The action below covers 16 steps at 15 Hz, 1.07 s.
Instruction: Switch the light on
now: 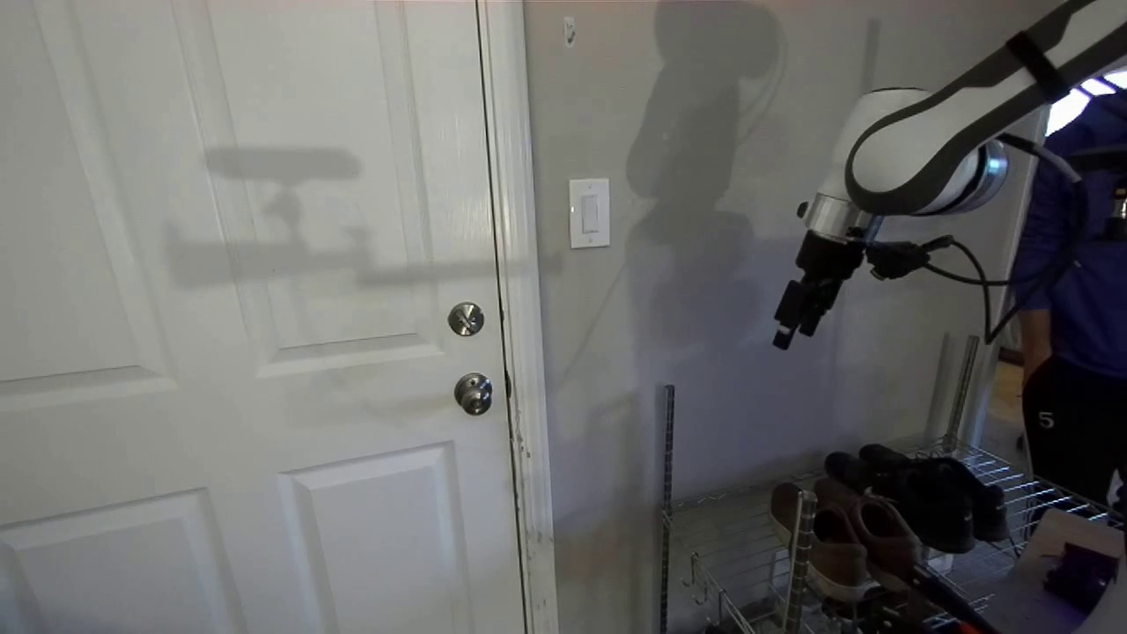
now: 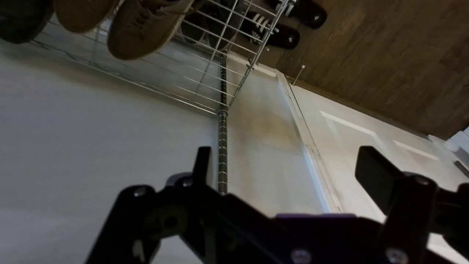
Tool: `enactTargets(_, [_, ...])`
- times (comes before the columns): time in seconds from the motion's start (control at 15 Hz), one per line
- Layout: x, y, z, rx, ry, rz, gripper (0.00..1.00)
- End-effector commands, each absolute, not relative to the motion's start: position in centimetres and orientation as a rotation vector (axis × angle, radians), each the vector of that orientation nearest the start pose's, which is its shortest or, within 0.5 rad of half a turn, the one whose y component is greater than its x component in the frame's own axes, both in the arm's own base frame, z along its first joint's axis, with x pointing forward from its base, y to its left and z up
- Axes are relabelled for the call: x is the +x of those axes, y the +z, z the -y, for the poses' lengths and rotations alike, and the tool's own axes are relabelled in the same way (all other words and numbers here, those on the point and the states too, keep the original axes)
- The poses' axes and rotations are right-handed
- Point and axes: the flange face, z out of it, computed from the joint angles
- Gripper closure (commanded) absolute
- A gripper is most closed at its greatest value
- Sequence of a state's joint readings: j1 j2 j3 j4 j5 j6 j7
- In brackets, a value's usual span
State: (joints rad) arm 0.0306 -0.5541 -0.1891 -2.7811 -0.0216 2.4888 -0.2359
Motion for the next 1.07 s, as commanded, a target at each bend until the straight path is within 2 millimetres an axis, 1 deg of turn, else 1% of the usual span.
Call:
enactTargets(0.0, [38.8,38.1,2.1,-3.068,-0.529,0.28,0.0])
enactTargets(0.2, [40.7,38.0,-0.5,-3.039,-0.675,0.333,0.0])
enactTargets(0.33, [41.3,38.2,-2.1,-3.009,-0.793,0.351,0.0])
enactTargets(0.4, [41.5,38.8,-2.7,-2.99,-0.863,0.344,0.0])
enactTargets(0.47, [40.8,38.5,-1.7,-3.019,-0.782,0.37,0.0])
enactTargets(0.53, [41.0,38.4,-2.1,-3.015,-0.794,0.379,0.0])
enactTargets(1.0, [41.0,38.4,-1.9,-3.017,-0.79,0.371,0.0])
